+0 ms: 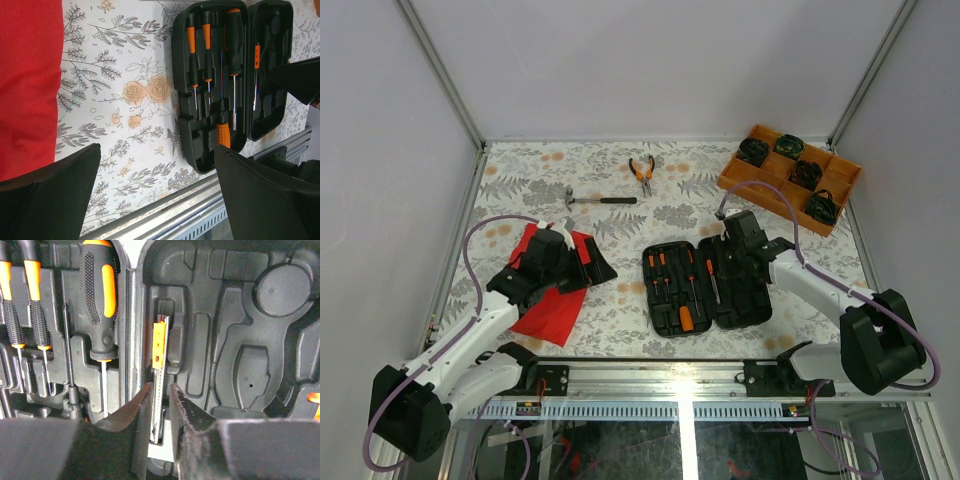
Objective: Sort the tools into containers
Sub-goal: Place the utility knife in the storage box.
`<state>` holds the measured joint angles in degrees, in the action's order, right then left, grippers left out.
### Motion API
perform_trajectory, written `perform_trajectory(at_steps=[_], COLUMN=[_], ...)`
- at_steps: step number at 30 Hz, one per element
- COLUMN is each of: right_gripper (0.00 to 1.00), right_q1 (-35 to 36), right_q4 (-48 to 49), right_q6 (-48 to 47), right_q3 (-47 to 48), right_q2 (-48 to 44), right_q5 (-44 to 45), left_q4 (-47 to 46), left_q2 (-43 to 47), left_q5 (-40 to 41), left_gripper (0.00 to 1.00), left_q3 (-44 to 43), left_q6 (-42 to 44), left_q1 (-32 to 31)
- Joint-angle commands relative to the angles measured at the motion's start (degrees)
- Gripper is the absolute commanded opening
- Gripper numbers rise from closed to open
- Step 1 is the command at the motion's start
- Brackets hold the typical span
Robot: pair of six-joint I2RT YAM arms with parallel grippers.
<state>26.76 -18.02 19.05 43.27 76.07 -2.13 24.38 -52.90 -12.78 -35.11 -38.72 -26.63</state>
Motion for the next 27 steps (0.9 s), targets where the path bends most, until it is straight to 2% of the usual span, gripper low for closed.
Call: perform_trajectory(at_steps=[1, 5, 21, 27], right_gripper=[0.23, 0.18, 0.13, 0.07], right_q1=[-0.4, -0.3, -0.3, -0.3], right_q4=[-0.7, -0.1, 0.8, -1.1], right_q6=[0.2, -0.1, -0.4, -0.9], right_q3=[1.0, 0.9, 1.2, 1.6], right_q2=[-0.4, 0.7, 6.1, 8.4], right_q5=[0.9, -0.2, -2.3, -2.1], left_q4=[-3.8, -4.0, -4.2, -4.8], left_q2=[-0.6, -0.9, -1.1, -1.5], left_q5=[-1.2, -1.3, -1.1, -1.3], left_gripper=[0.94, 0.94, 0.94, 0.94], left_q3=[0.6, 0.6, 1.2, 1.6], left_q6=[-0.1, 0.0, 0.1, 0.1], left_q1=[-0.4, -0.4, -0.4, -0.5])
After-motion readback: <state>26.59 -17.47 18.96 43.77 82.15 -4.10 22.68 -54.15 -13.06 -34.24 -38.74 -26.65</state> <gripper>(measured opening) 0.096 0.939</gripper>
